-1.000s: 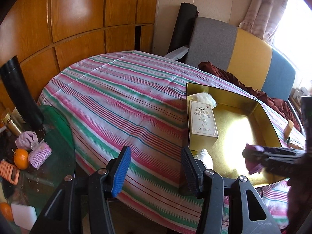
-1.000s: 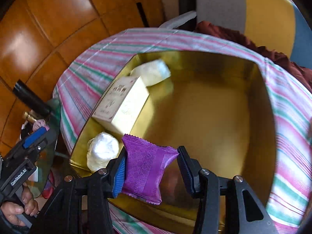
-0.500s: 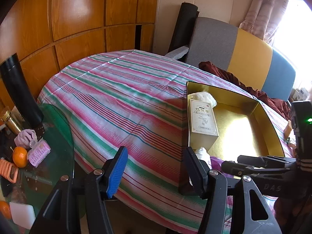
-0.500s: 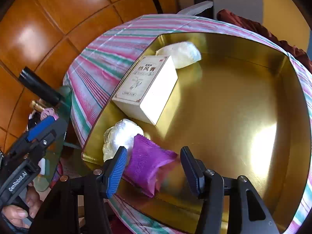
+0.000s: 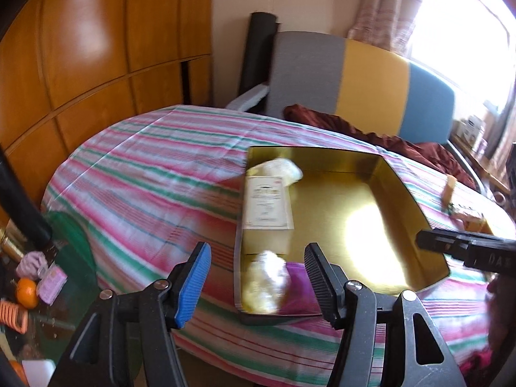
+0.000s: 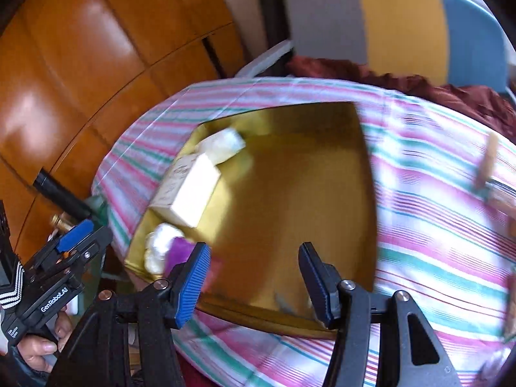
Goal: Organize objects
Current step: 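Carry the purple packet into the gold box and release it with the right tool, then move both tools back toward the remaining items on the table, then reach the left tool to the yellow sponge and close on it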
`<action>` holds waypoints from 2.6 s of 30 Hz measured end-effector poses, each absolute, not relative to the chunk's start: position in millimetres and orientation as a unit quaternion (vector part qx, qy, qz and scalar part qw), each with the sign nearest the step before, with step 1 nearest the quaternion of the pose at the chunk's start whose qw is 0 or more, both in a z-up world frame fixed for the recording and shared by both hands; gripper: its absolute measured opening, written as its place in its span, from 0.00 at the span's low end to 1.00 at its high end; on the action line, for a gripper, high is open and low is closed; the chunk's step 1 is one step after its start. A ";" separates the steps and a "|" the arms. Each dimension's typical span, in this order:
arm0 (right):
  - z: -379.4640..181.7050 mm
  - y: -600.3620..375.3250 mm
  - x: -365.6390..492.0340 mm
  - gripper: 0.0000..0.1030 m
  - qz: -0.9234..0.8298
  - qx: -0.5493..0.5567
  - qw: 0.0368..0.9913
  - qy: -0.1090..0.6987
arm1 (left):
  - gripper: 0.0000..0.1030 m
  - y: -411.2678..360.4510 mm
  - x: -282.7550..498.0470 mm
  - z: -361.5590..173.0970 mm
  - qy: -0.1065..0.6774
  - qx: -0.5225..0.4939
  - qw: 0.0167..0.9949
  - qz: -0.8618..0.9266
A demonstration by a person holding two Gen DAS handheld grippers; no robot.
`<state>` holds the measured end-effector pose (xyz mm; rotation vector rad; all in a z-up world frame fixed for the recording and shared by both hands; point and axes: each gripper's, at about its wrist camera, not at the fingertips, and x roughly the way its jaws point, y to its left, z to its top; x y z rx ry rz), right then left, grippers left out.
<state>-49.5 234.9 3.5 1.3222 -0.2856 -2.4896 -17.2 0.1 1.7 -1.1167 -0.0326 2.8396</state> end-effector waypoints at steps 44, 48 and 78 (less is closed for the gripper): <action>-31.7 610.3 43.9 0.76 -0.790 0.378 -0.259 -0.409 | 0.60 247.9 5.0 -16.0 0.134 -0.399 0.297 0.857; -33.7 621.4 56.5 0.76 -0.777 0.355 -0.265 -0.447 | 0.63 262.2 -1.1 -15.4 0.139 -0.403 0.305 0.852; -40.9 605.7 35.0 0.77 -0.783 0.378 -0.155 -0.468 | 0.71 455.6 -201.3 -31.1 0.146 -0.421 0.328 0.833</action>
